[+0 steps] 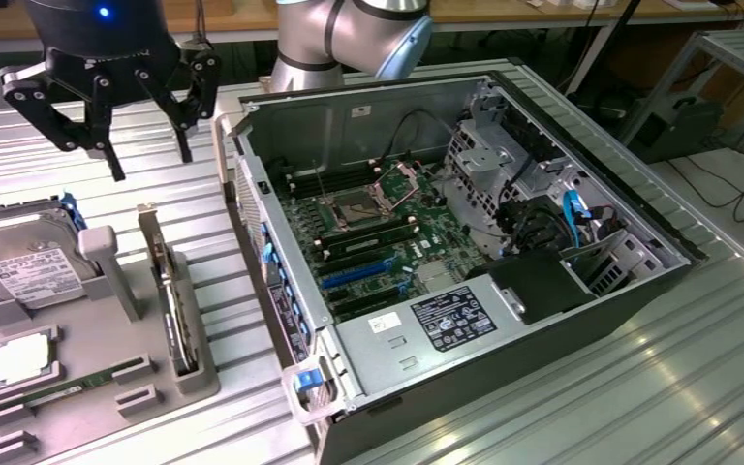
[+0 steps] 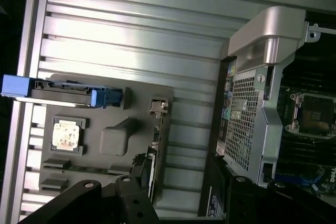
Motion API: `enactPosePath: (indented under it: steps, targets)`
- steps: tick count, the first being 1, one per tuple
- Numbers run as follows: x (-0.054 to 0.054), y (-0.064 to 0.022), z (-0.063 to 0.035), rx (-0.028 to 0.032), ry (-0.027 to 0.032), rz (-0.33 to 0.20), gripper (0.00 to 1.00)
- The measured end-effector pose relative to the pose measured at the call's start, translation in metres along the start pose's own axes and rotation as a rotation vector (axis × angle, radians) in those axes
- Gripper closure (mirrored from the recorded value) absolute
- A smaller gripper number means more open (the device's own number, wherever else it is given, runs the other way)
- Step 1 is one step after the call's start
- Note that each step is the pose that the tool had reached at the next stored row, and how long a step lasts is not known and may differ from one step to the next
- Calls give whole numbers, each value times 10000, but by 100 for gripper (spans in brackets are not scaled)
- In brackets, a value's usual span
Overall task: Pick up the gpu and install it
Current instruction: 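Pick up the gpu and move the gpu toward the slot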
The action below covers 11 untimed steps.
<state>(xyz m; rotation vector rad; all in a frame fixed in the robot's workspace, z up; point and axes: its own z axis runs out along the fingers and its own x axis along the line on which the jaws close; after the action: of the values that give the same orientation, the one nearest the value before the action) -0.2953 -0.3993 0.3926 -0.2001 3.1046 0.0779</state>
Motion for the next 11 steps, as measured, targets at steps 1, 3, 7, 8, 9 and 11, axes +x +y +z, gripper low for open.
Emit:
enactPosePath:
  steps: [1, 3, 7, 8, 9, 11]
  targets:
    - [-3, 0, 0, 6, -8, 179, 40]
    - [-22, -3, 1, 19, -25, 548, 40]
    - [-19, -3, 18, 46, -42, 880, 40]
    - [-9, -2, 22, 47, -42, 880, 40]
    - [3, -1, 26, 47, -42, 879, 40]
    - [32, 3, 31, 46, -43, 879, 40]
